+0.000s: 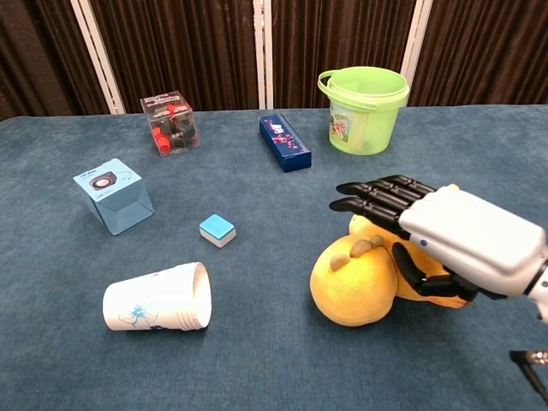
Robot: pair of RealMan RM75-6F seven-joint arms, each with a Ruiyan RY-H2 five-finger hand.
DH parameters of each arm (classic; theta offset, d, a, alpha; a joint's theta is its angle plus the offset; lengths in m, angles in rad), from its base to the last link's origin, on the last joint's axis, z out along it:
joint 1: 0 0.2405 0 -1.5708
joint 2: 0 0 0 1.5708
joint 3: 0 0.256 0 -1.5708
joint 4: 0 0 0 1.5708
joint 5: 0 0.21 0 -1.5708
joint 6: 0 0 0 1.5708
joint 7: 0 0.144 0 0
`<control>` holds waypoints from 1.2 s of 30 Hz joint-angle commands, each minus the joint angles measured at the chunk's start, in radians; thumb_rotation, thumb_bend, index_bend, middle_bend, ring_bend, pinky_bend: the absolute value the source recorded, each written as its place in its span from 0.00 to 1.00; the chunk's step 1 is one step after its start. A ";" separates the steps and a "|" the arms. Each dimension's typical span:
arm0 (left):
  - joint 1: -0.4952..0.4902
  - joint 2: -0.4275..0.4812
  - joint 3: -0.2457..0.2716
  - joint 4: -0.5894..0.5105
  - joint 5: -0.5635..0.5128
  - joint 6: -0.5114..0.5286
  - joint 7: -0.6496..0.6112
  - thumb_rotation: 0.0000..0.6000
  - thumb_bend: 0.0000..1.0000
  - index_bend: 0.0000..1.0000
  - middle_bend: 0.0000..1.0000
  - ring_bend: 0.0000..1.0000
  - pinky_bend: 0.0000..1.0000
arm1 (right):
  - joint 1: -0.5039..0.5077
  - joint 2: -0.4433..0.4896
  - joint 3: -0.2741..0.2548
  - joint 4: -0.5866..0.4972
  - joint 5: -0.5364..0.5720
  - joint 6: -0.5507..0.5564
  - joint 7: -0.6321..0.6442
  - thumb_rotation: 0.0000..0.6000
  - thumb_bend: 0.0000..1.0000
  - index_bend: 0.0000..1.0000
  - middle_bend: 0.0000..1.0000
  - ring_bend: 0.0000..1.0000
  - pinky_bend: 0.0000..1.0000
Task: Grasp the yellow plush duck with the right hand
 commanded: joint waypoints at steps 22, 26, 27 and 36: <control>-0.023 0.030 -0.008 -0.058 -0.158 -0.058 0.122 1.00 0.14 0.00 0.00 0.00 0.00 | 0.003 -0.046 0.008 0.142 0.115 -0.041 0.016 1.00 1.00 0.00 0.00 0.00 0.00; -0.025 0.032 -0.005 -0.061 -0.161 -0.060 0.127 1.00 0.14 0.00 0.00 0.00 0.00 | -0.001 -0.038 0.022 0.142 0.133 -0.029 0.006 1.00 1.00 0.00 0.00 0.00 0.00; -0.026 0.032 -0.005 -0.062 -0.162 -0.059 0.128 1.00 0.14 0.00 0.00 0.00 0.00 | -0.001 -0.036 0.023 0.140 0.134 -0.026 0.006 1.00 1.00 0.00 0.00 0.00 0.00; -0.032 0.029 0.001 -0.065 -0.171 -0.064 0.145 1.00 0.14 0.00 0.00 0.00 0.00 | -0.004 -0.042 -0.007 0.122 0.133 -0.038 -0.006 1.00 1.00 0.00 0.00 0.00 0.00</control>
